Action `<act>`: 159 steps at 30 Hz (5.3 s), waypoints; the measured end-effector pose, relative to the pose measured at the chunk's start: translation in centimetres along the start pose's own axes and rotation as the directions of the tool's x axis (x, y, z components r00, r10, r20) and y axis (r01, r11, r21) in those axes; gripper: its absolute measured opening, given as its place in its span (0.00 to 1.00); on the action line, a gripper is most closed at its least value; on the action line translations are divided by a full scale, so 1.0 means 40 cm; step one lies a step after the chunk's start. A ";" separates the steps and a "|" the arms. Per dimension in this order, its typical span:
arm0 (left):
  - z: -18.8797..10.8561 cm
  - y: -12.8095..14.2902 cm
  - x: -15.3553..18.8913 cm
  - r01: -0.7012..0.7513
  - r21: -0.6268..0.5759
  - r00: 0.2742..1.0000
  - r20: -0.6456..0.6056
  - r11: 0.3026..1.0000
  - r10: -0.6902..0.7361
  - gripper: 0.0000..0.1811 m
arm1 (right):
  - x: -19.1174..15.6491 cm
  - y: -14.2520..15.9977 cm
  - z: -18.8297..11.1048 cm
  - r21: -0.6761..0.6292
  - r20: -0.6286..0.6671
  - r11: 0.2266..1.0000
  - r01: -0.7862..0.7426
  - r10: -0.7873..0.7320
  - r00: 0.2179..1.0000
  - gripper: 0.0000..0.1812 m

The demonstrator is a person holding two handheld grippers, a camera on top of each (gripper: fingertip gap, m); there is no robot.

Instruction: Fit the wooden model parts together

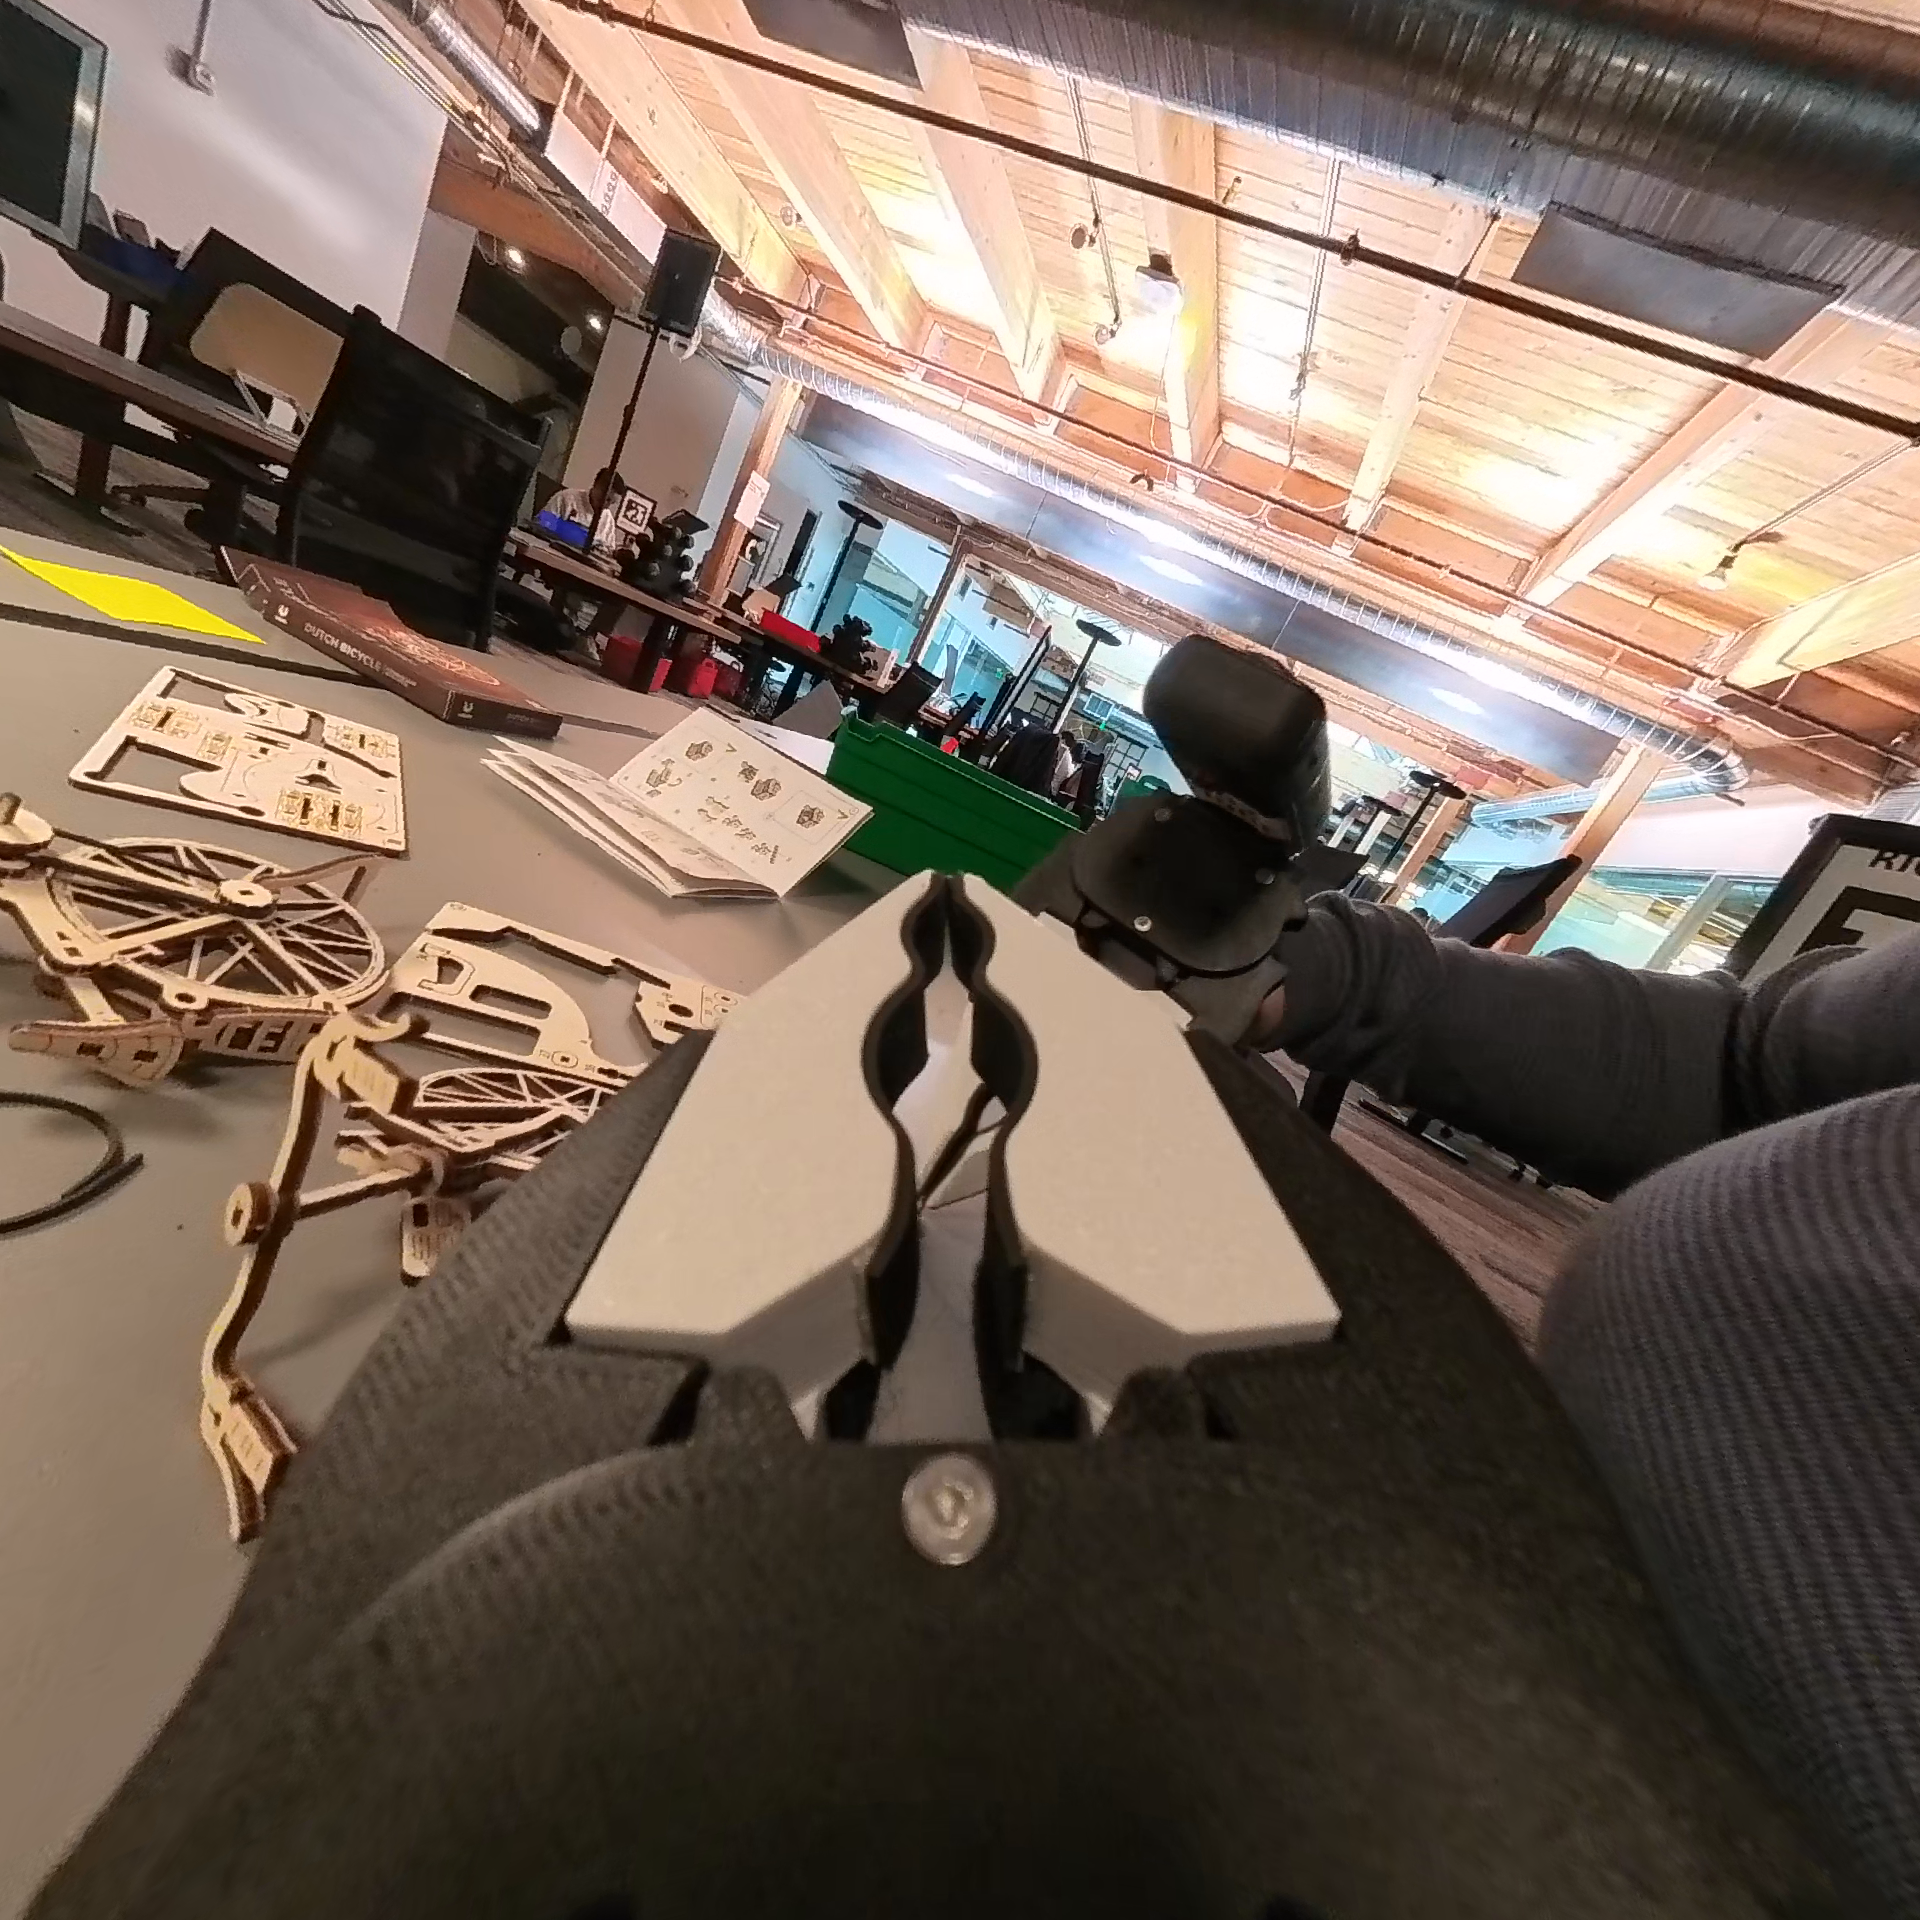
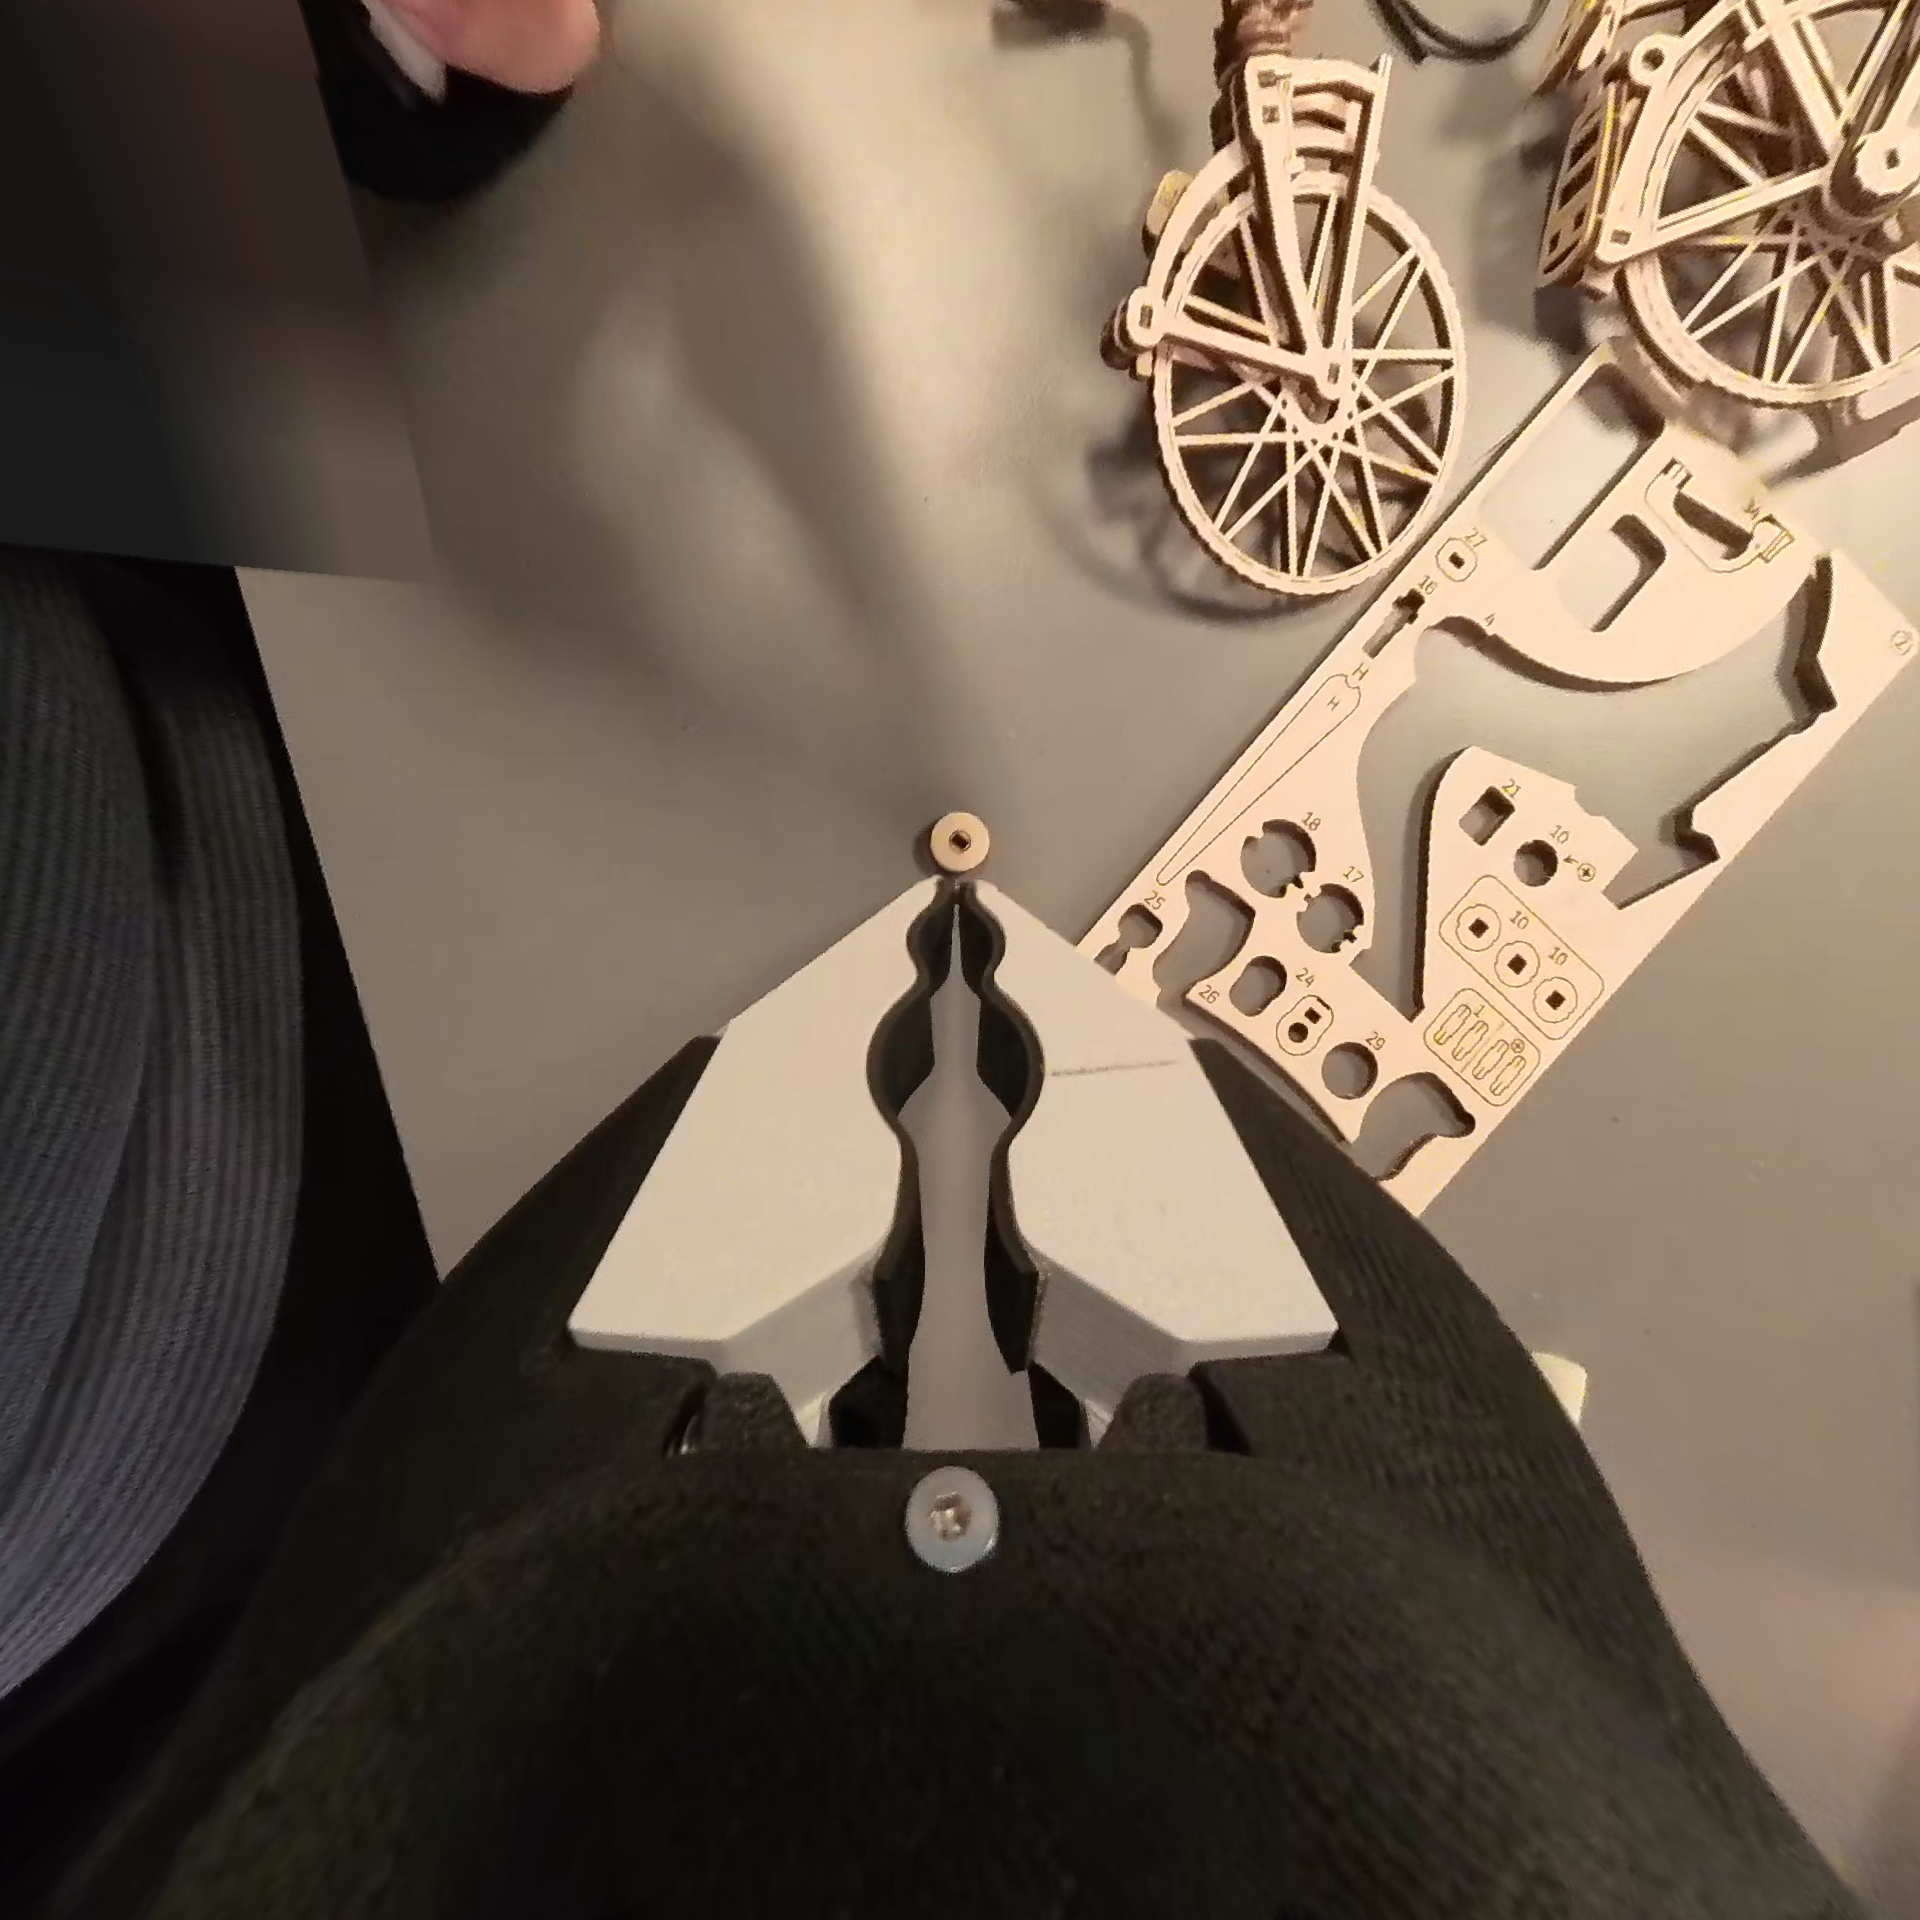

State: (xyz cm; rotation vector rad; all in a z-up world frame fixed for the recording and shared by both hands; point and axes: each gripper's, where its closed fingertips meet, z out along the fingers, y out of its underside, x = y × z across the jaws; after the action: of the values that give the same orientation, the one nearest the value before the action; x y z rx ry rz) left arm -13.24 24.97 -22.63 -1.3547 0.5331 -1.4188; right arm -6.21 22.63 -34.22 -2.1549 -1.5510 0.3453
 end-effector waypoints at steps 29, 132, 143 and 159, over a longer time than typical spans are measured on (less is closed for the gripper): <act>0.000 0.001 0.001 0.005 0.000 1.000 -0.006 1.000 -0.005 0.00 | -0.002 -0.037 0.015 0.040 0.034 0.989 -0.140 0.139 0.990 0.00; -0.003 -0.003 0.010 0.012 0.015 0.999 -0.034 1.000 -0.011 0.00 | 0.017 -0.044 0.007 0.365 -0.192 0.929 -0.060 0.138 0.972 0.00; -0.002 -0.003 0.010 0.015 0.015 0.999 -0.037 1.000 -0.014 0.00 | 0.018 -0.043 0.010 0.361 -0.169 0.929 -0.083 0.153 0.974 0.00; -0.003 -0.003 0.011 0.015 0.016 0.999 -0.037 1.000 -0.014 0.00 | 0.018 -0.044 0.010 0.365 -0.158 0.926 -0.092 0.159 0.975 0.00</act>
State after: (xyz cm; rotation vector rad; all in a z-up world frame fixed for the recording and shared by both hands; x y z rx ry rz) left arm -13.31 24.59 -22.34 -1.3240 0.5362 -1.4593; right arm -7.60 23.87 -33.64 -1.9423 -1.1492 0.4198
